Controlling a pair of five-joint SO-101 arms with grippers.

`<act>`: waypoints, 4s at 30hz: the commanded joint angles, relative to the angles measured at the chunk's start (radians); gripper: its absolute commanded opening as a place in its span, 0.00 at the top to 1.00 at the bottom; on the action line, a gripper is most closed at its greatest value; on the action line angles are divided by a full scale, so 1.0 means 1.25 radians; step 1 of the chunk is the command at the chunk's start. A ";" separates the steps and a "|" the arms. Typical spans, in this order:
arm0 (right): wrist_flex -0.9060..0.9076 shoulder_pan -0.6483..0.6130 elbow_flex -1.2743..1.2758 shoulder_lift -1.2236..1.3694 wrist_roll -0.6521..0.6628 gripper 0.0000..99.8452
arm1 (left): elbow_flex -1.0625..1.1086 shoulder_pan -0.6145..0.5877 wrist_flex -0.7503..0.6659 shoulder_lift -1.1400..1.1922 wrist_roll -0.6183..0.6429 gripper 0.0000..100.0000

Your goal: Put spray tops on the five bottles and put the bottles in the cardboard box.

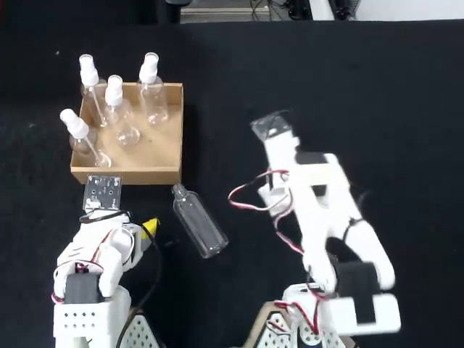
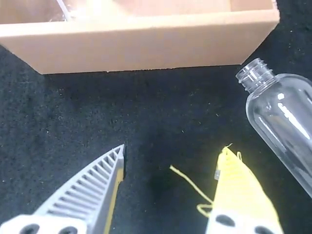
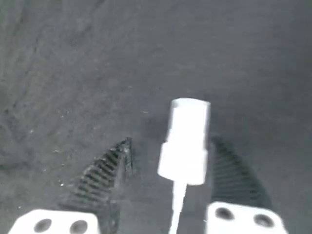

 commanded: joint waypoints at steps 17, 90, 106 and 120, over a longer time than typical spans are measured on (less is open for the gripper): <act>0.106 0.088 -0.226 0.253 -0.087 0.86 | -0.007 0.002 -0.016 -0.004 0.006 0.71; -0.027 0.068 0.071 -0.512 -0.241 0.99 | -0.384 0.396 -0.133 0.599 0.524 0.71; -0.031 0.068 0.094 -0.512 -0.241 0.99 | -0.580 0.397 -0.150 1.056 0.525 0.71; -0.031 0.068 0.096 -0.512 -0.241 0.99 | -0.582 0.325 -0.061 1.156 0.015 0.77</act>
